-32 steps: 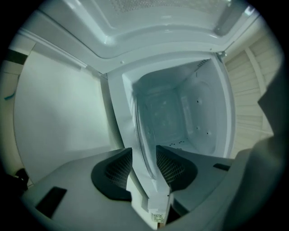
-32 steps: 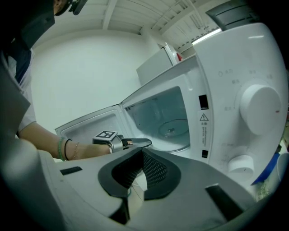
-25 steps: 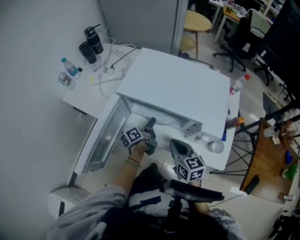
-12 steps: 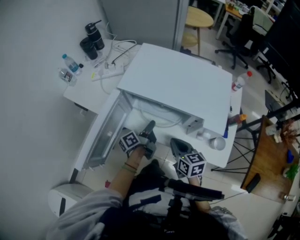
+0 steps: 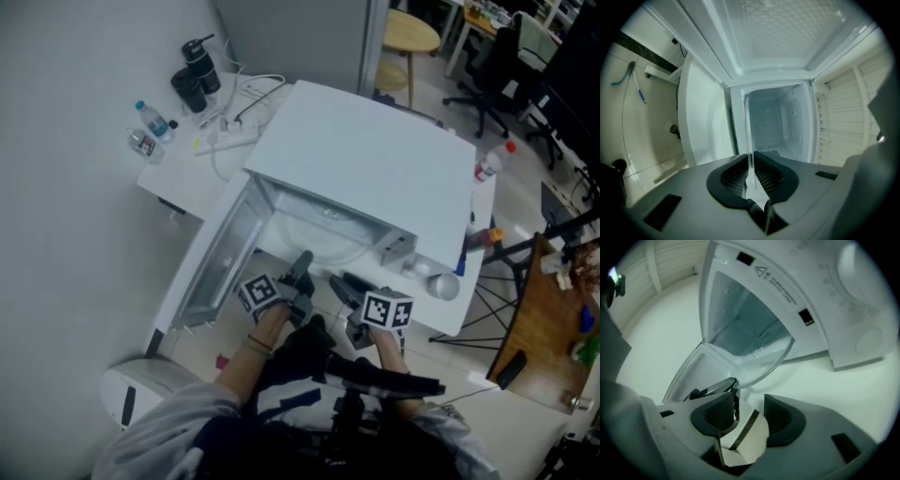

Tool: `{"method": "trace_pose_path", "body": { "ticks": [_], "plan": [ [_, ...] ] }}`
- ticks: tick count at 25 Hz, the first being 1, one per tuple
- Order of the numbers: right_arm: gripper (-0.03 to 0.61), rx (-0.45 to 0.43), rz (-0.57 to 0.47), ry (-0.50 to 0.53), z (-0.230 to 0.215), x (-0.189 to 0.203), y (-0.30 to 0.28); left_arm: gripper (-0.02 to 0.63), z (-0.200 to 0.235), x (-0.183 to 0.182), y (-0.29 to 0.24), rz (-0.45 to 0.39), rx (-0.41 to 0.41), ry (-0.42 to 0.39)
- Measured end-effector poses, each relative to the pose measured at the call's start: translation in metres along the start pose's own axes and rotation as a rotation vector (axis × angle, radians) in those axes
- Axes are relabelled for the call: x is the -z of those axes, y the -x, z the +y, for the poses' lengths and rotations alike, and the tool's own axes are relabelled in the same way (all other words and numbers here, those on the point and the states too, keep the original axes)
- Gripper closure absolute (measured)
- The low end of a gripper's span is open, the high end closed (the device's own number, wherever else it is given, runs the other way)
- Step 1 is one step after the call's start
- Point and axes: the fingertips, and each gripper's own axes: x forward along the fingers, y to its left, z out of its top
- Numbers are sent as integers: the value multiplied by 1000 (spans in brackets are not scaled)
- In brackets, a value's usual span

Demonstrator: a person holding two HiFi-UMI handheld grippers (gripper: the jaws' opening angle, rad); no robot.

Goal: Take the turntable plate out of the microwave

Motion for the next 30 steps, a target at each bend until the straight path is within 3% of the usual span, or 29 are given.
{"method": "trace_pose_path", "body": {
  "ticks": [4,9,12,14,15,21,27,30],
  "plan": [
    [371,-32,-81,-167,-11,-13,-5,582,-8,3,3,5,25,16],
    [371,-35,-126,-174,-16,-31,-15,583,-6,7,15,16,22,34],
    [373,-38,-175,-228,-20,-38,-20,584,3,13,17,29,-6,41],
    [486,-34,-201,-269,-26,-40,-20,585,0,14,16,21,13,57],
    [493,-39,-210,-281,-27,-40,-20,585,-1,13,15,17,25,59],
    [509,-66,-232,-324,-28,-38,-18,571,-6,9,11,18,96,1],
    [509,-34,-215,-275,-26,-37,-15,545,5,-18,-8,-26,72,-27],
    [508,-73,-214,-272,-17,-38,-17,540,6,-29,-23,-22,73,-44]
  ]
}}
